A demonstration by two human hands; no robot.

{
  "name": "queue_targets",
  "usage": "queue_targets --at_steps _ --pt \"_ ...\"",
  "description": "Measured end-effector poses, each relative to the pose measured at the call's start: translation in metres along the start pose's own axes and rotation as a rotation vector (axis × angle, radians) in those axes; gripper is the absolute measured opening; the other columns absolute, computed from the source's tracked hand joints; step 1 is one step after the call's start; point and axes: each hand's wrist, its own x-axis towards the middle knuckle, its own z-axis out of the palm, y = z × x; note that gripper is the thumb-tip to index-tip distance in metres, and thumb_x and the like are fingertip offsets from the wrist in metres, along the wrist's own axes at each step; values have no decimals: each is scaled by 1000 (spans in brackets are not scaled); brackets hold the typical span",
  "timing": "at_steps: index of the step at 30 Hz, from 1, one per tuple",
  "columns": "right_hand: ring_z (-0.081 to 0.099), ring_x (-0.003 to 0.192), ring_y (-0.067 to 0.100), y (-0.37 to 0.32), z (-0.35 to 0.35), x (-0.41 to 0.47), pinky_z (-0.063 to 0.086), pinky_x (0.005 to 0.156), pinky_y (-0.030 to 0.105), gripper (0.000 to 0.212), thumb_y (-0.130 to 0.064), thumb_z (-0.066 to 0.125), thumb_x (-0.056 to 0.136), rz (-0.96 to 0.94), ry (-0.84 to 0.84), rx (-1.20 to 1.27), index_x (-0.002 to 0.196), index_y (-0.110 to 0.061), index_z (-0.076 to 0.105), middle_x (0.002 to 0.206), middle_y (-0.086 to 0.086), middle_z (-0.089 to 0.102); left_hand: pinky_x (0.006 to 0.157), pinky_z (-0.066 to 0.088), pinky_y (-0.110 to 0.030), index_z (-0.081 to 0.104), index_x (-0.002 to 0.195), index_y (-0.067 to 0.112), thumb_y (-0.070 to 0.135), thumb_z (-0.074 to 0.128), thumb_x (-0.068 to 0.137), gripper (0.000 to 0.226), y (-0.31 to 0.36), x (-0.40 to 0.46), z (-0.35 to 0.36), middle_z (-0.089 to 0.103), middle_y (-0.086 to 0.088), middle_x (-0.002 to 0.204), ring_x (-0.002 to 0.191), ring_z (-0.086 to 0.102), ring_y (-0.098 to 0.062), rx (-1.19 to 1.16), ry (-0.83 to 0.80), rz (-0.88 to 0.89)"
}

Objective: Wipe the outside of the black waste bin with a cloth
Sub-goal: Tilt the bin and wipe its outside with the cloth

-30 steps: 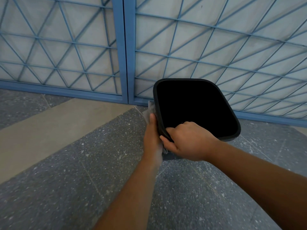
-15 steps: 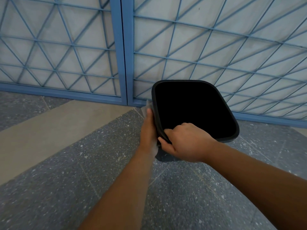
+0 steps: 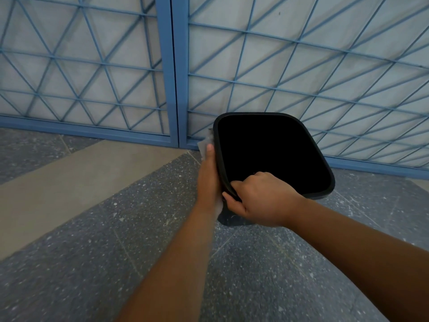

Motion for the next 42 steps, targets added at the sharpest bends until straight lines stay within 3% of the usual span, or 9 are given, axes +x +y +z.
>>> queue_targets --at_steps 5,9,16,21,26,30,36,39,42 --pt "43 55 19 1 0 1 41 63 34 40 -47 28 98 -7 -6 -23 72 -20 41 56 -5 38 68 61 -21 71 118 9 51 44 105 52 15 4 6 79 0 90 82 76 -10 18 -13 -19" --pt "46 58 19 1 0 0 44 65 35 40 -47 28 98 -10 -12 -11 74 -19 45 61 -2 46 86 57 -28 72 123 12 54 42 104 55 -5 -8 -1 78 -6 112 107 74 -18 0 -6 -19" --pt "44 58 19 2 1 1 42 64 35 39 -47 29 98 -10 -3 -9 74 -20 43 60 -3 42 93 57 -30 70 127 13 51 39 106 53 -5 3 -1 78 -4 114 112 71 -19 -8 -65 2" --pt "43 56 17 3 0 2 42 63 34 39 -46 29 98 -6 -12 -14 74 -20 43 58 -5 40 61 57 -18 72 102 15 48 43 106 45 7 12 -1 79 5 78 72 75 -4 50 -52 -20" --pt "41 54 17 2 0 1 38 62 33 40 -47 28 98 -8 -3 -28 72 -21 42 57 -5 38 95 56 -32 72 124 17 52 39 105 51 -10 1 -3 78 -3 114 110 72 -17 -12 -58 28" --pt "43 54 18 3 1 1 38 60 33 41 -47 28 98 -13 9 -44 72 -20 44 57 -3 41 77 57 -25 75 103 16 48 44 106 45 -12 3 -8 80 3 86 91 74 -14 -39 -32 -31" --pt "44 53 17 4 1 1 38 60 34 44 -49 26 98 -28 5 -42 71 -19 45 58 -2 45 109 47 -41 68 132 17 53 40 105 53 -22 0 -10 72 -8 128 124 65 -23 -40 -93 39" --pt "40 50 15 5 1 1 34 59 33 43 -49 27 98 -23 7 -53 69 -20 42 56 -3 42 98 53 -37 72 120 15 48 37 108 49 -17 8 -10 78 -4 109 111 71 -22 -53 -93 15" --pt "45 52 17 4 1 2 40 60 35 43 -49 26 98 -17 3 -40 67 -21 40 57 -2 44 100 53 -35 68 130 12 50 37 106 55 -13 5 -7 75 -8 121 117 69 -22 -55 -127 47"
